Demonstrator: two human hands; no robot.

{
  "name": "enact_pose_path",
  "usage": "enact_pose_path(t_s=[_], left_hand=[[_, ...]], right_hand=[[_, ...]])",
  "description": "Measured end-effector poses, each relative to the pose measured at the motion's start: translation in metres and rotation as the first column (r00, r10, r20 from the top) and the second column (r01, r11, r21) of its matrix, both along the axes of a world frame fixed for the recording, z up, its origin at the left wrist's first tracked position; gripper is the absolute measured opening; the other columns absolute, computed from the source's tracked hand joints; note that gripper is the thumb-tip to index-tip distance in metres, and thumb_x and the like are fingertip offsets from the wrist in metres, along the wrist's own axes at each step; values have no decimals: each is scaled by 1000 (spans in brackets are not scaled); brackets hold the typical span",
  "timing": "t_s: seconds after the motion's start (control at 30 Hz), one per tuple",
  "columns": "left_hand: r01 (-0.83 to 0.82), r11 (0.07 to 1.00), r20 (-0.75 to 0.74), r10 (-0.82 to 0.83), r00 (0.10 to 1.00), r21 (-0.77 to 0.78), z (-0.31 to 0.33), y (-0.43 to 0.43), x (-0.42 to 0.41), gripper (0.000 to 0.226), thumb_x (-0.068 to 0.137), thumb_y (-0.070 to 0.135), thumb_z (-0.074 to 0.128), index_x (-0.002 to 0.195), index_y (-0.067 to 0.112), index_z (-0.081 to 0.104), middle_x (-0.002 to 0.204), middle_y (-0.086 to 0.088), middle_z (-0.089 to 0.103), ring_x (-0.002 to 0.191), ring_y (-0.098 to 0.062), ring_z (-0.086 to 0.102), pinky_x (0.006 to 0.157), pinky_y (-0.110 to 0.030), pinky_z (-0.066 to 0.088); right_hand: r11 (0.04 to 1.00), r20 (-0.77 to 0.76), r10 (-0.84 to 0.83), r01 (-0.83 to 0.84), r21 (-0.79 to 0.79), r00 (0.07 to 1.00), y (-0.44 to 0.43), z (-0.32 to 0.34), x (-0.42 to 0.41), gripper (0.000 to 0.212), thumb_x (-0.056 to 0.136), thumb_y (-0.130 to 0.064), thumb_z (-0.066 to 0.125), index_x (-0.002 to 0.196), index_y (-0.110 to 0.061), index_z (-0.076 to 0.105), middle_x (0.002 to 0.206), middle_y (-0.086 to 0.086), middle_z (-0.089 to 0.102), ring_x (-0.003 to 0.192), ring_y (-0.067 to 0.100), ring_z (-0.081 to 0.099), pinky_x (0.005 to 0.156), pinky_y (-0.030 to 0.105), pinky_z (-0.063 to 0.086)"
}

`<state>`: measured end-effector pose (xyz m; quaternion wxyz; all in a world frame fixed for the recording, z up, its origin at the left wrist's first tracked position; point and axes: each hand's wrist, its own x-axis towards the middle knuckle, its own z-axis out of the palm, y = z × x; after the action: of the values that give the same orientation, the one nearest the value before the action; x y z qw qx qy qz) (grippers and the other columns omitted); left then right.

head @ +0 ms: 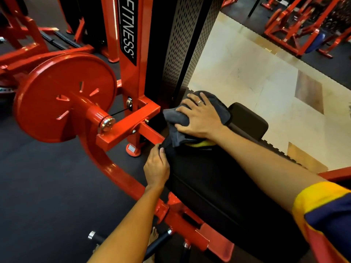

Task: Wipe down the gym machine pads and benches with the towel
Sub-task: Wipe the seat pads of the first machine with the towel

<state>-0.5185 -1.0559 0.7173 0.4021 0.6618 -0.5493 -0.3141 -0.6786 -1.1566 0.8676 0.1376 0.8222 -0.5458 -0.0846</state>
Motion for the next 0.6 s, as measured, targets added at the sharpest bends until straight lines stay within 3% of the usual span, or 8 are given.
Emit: enact_pose_path(t_s=[0.1,0.2,0.33,0.47,0.53,0.6], left_hand=[[-12,1000,-95,13,995,13,-8,4,4,50,105,37,31,136,12,60,134,-9,65,121,-31,61,93,-38,46],[-10,1000,-162,9,987,-7,-12,1,4,50,106,36,30,132,8,63,129,-11,68,116,-31,62,91,-36,46],[-35,999,-221,33,975,-3,-17,2,5,53,106,37,28,130,5,64,128,-12,69,117,-29,63,96,-36,47],[47,998,-215,-37,976,42,-18,6,15,43,111,29,32,140,14,60,139,-3,63,130,-18,55,107,-28,40],[74,995,-155,-63,986,67,-25,12,26,44,112,32,30,141,17,60,139,-1,64,130,-17,55,104,-24,39],[59,994,-102,-49,994,96,-35,24,39,45,112,33,28,137,17,62,135,-2,66,127,-20,58,99,-24,40]], right_hand=[[998,41,-12,14,-56,999,18,-27,30,68,85,-67,51,122,-15,73,129,6,67,138,33,47,125,60,11],[985,124,161,-151,-86,979,54,-51,28,70,87,-61,56,139,-15,64,146,9,59,147,35,40,125,61,13],[924,27,381,-380,-35,924,61,-36,-12,76,92,-65,50,157,-26,43,167,5,33,157,29,24,127,57,10],[992,-28,126,-127,-17,992,20,-1,-17,81,85,-75,45,151,-30,52,163,6,40,155,31,27,126,59,8],[1000,-62,4,-3,3,998,19,-9,10,81,83,-76,42,142,-25,62,153,7,51,152,33,31,125,61,4],[1000,-1,-17,17,13,1000,31,-28,37,76,80,-70,47,129,-17,71,137,10,62,145,35,40,125,62,6]])
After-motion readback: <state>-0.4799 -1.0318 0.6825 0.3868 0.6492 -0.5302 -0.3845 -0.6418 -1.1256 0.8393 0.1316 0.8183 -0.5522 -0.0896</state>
